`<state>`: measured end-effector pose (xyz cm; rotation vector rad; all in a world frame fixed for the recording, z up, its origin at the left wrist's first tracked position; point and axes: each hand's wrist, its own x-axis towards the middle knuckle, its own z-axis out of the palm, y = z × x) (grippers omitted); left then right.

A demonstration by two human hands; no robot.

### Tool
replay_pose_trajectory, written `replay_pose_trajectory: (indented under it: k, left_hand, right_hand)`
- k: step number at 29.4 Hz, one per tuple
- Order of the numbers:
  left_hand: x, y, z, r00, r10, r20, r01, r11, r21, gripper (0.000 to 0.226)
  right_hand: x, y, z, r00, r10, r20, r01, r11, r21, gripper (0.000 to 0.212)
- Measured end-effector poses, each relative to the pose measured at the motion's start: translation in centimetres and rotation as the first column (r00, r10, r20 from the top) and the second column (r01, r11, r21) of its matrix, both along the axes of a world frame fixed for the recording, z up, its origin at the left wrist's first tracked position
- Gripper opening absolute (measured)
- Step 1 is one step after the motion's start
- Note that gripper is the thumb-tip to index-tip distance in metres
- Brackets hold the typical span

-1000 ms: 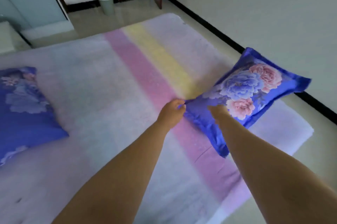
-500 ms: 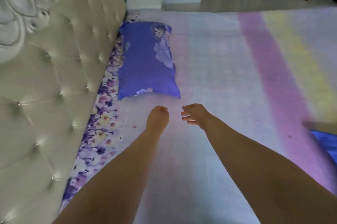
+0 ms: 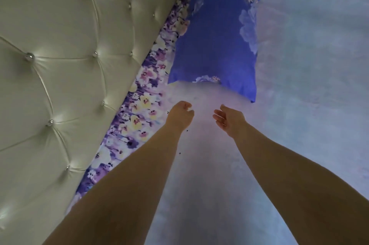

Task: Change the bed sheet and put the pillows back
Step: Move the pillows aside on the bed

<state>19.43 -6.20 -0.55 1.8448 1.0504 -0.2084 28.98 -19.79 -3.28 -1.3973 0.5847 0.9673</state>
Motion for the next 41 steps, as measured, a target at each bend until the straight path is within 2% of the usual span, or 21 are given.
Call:
replay_pose_trajectory:
  k: [3,6,8,11,14,18,23,27,30,32,35,38,41]
  left_hand:
    - [-1.5,2.3,-4.4,0.976,-0.14,-0.165,0.14,0.99,-0.008,0.054]
    - [-1.7,3.8,-8.8,0.895,-0.261,-0.363,0.293,0.956,0.034,0.082]
    - [-1.6,4.2,-11.4,0.843,-0.284,-0.457,0.344,0.938,0.052,0.089]
    - [-2.0,4.1,-15.0,0.804,-0.312,-0.506,0.378,0.925,0.031,0.091]
    - [-2.2,4.2,-17.9,0.815,-0.311,-0.489,0.374,0.927,0.035,0.081]
    - [-1.7,4.8,-19.5,0.776,-0.336,-0.535,0.405,0.914,0.013,0.087]
    - [-1.8,4.6,-20.6,0.818,-0.292,-0.496,0.367,0.928,0.058,0.07]
    - [-2.1,4.5,-20.0,0.846,-0.284,-0.452,0.356,0.931,0.08,0.066]
    - [-2.8,4.9,-19.1,0.887,-0.279,-0.368,0.305,0.952,0.014,0.062]
    - [-4.2,4.5,-17.9,0.947,-0.17,-0.273,0.169,0.985,-0.026,0.05]
    - [-7.2,2.7,-15.6,0.981,0.023,-0.192,-0.028,0.999,-0.02,0.041]
    - [-8.5,0.5,-12.5,0.981,0.176,-0.078,-0.181,0.982,-0.058,0.047]
    - [-7.4,-1.4,-8.9,0.96,0.279,0.029,-0.273,0.953,-0.131,0.064]
  right_hand:
    - [1.0,1.6,-3.6,0.999,-0.03,-0.026,0.031,0.999,0.027,0.008]
    - [3.2,3.6,-6.2,0.99,-0.14,-0.033,0.143,0.983,0.118,0.007]
    - [4.6,4.8,-7.9,0.981,-0.191,-0.032,0.193,0.969,0.152,0.007]
    - [5.4,6.1,-10.0,0.982,-0.183,-0.051,0.19,0.961,0.201,0.021]
    - [6.4,7.7,-11.4,0.98,-0.179,-0.091,0.198,0.938,0.285,0.039]
    - [8.3,10.8,-11.5,0.974,-0.201,-0.105,0.227,0.89,0.396,0.028]
    - [9.7,13.6,-11.8,0.949,-0.273,-0.158,0.315,0.824,0.471,0.027]
    - [8.4,13.5,-10.8,0.969,-0.245,-0.042,0.245,0.912,0.328,0.015]
    - [5.8,11.8,-10.2,0.981,-0.191,0.032,0.181,0.965,0.188,0.014]
    - [3.6,9.8,-9.7,0.983,-0.173,0.061,0.167,0.982,0.092,0.015]
    - [-0.3,6.0,-9.3,0.991,-0.099,0.093,0.104,0.993,-0.053,0.018]
    - [-4.5,2.6,-8.0,0.991,0.033,0.127,-0.013,0.988,-0.153,0.02]
    - [-8.0,-0.1,-5.9,0.919,0.203,0.339,-0.098,0.948,-0.302,0.018]
